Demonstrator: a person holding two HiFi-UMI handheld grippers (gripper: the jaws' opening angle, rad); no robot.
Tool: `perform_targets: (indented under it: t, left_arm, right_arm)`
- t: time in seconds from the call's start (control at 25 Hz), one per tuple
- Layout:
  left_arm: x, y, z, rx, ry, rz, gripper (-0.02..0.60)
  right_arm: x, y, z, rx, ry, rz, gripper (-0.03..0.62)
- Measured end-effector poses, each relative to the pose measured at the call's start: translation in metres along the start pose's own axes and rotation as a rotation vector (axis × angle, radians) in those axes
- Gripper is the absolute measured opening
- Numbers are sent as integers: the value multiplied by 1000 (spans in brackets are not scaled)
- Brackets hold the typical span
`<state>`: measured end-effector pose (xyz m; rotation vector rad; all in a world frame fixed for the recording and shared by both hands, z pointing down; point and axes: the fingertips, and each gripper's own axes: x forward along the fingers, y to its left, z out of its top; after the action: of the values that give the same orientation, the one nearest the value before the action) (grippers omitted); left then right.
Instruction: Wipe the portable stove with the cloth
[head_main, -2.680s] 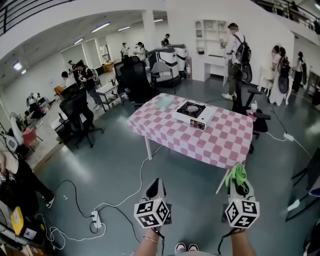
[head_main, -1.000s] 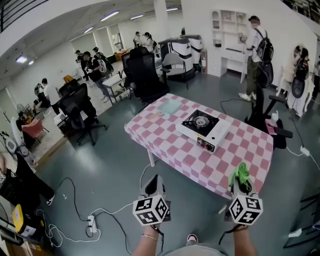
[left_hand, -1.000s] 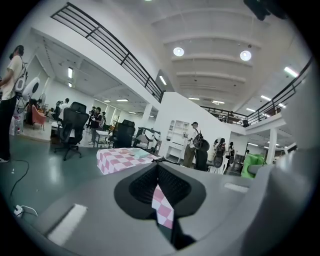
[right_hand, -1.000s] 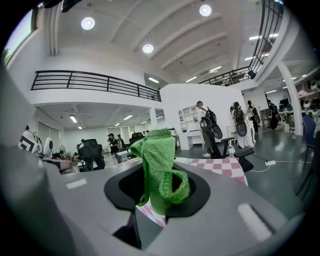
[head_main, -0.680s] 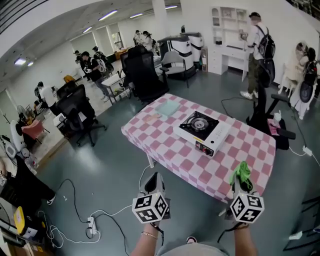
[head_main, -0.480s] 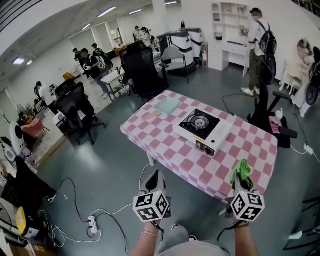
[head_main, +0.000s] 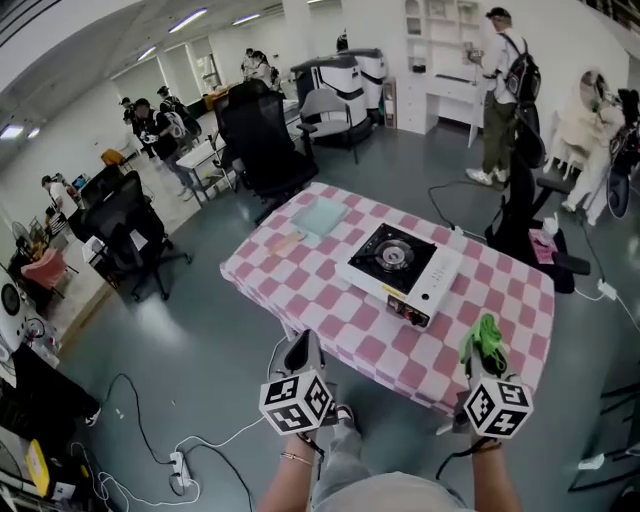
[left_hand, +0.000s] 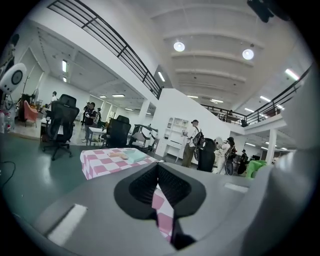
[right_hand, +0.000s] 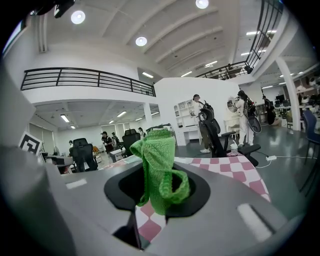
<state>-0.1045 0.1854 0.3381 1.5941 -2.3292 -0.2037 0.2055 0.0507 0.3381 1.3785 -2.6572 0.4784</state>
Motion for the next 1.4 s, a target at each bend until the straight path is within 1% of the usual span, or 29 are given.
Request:
perform_targets:
  t: [0.16, 0.32, 0.48, 0.8, 0.92, 1.04, 1.24, 1.4]
  left_arm:
    - [41, 23, 23, 0, 9, -31, 0]
    - [87, 44, 41, -16, 19, -49, 0]
    - [131, 59, 58, -13, 23, -80, 0]
    - [203, 92, 76, 3, 64, -127, 0]
    - [223, 105, 74, 15, 84, -138, 0]
    - [239, 116, 63, 4, 120, -140, 0]
    - [253, 125, 47, -1, 163, -138, 0]
    - [259, 126, 38, -17, 186, -139, 0]
  right_arm:
    - [34, 24, 9, 3, 5, -19, 106]
    - [70, 39, 24, 3, -4, -40, 106]
    - [106, 54, 38, 1, -20, -50, 106]
    - [168, 79, 45, 16, -6, -103, 106]
    - [186, 90, 41, 20, 5, -118, 106]
    - [200, 98, 32, 22, 25, -126, 106]
    - [220, 105, 20, 6, 75, -119, 106]
    - [230, 108, 18, 1, 91, -107, 106]
